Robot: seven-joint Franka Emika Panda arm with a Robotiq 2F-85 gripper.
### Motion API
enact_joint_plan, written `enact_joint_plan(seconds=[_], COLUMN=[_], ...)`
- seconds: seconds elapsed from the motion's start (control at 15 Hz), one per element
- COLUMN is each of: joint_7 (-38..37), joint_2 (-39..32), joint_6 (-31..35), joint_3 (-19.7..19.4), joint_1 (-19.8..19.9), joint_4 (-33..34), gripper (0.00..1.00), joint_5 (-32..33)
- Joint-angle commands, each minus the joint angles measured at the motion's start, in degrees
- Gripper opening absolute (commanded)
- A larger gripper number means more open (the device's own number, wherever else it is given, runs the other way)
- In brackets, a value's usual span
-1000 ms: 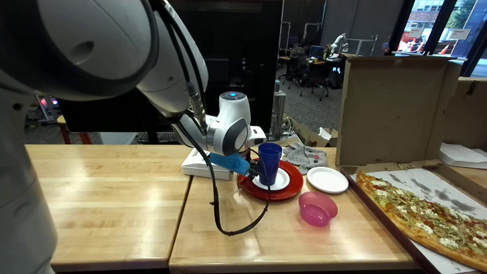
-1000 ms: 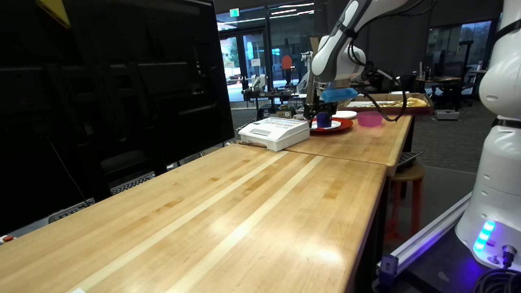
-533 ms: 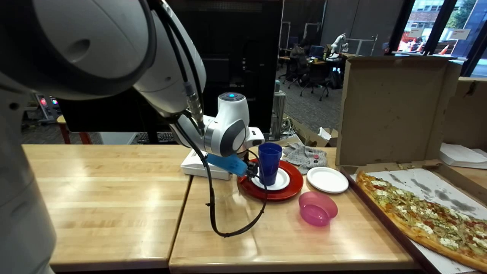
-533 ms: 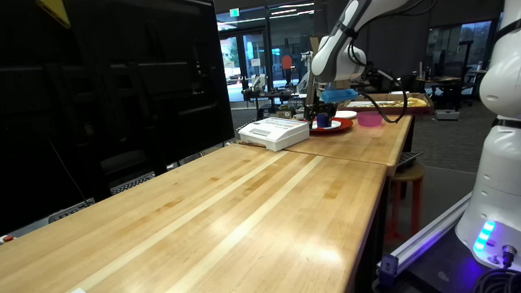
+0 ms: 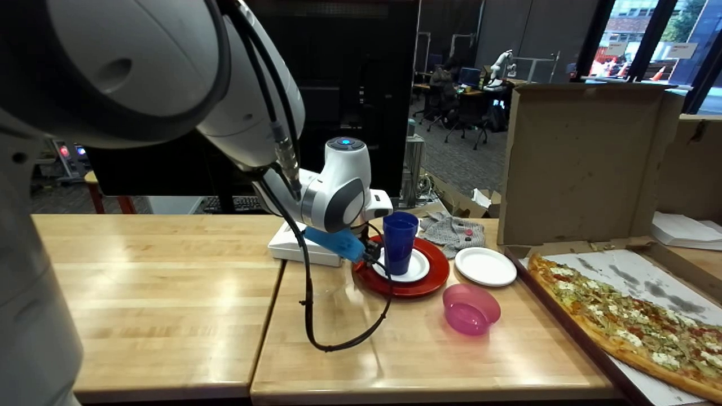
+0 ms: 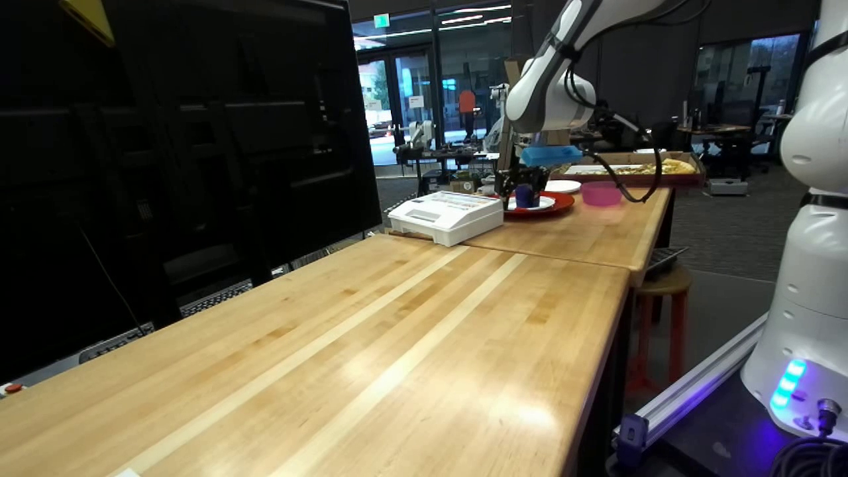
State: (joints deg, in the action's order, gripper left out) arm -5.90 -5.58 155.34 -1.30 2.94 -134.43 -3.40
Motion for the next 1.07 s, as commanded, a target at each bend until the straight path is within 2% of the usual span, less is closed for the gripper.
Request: enact_joint_plan(seconds=[0.0,0.2,0.47,0.6,0.67,1.0], joint_7=[0.54,0.68,0.99,0.98,1.13,1.19], joint_2=[2.39,2.6,2.75,2.72,2.66,2.25], joint_6=[0.61,0.69,0.56,0.48,0.38,0.08], joint_3=[-0.28,-0.5,-0.75,-0.82,-0.81,-0.75], joint_1=[-0.03,0.17,0.23,0.23,0.25,0.2], joint_4=[-1.93,-1.95,-1.78,-1.66,-1.58,-1.24], gripper=[0.77,0.79,0.76,0.7,0.6,0.66], joint_5=[-2.41,-3.3,-3.88,-3.8,-3.87,-3.85])
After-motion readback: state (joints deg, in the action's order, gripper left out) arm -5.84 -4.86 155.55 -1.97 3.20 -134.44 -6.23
